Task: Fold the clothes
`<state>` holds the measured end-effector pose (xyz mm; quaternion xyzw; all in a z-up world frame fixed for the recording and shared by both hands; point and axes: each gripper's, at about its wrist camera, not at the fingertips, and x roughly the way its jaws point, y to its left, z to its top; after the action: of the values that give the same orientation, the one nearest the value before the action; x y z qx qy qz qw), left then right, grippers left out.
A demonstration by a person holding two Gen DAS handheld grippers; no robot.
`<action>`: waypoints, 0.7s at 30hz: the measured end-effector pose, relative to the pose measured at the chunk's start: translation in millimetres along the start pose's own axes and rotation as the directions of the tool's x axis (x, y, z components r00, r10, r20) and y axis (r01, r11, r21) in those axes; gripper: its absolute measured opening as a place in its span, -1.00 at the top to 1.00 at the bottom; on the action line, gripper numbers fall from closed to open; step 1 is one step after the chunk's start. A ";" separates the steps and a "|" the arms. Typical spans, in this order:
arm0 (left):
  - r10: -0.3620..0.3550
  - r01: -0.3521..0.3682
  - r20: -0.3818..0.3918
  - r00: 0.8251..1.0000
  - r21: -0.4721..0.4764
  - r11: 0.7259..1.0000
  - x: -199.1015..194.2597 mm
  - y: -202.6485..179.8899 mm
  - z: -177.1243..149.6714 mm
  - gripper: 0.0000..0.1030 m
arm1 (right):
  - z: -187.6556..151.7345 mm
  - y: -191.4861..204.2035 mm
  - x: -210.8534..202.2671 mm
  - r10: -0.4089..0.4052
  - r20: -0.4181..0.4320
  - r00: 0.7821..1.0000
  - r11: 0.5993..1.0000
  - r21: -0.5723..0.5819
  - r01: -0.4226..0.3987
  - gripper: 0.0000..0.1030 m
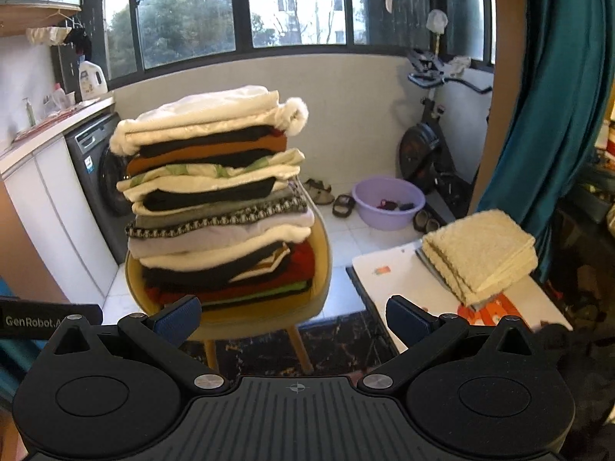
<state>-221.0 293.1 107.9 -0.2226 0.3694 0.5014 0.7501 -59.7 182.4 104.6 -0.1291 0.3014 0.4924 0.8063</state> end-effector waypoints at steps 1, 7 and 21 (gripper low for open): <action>-0.001 0.001 0.002 1.000 -0.002 1.000 -2.0 -1.7 -1.7 -0.99 | -0.8 -2.4 -2.2 -0.001 0.001 1.000 1.000 -0.001 0.001 -0.98; -0.002 0.002 -0.006 1.000 0.000 1.000 -7.0 -10.7 -9.6 -0.99 | -8.2 -12.7 -8.4 -0.002 -0.017 1.000 1.000 -0.001 0.002 -0.99; -0.011 0.011 -0.008 1.000 0.014 1.000 -8.2 -19.8 -9.6 -1.00 | -8.3 -21.6 -10.7 -0.005 -0.015 1.000 1.000 0.005 0.005 -0.99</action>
<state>-207.9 273.6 107.5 -0.2213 0.3746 0.4939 0.7528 -47.3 160.1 102.7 -0.1315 0.3085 0.4886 0.8055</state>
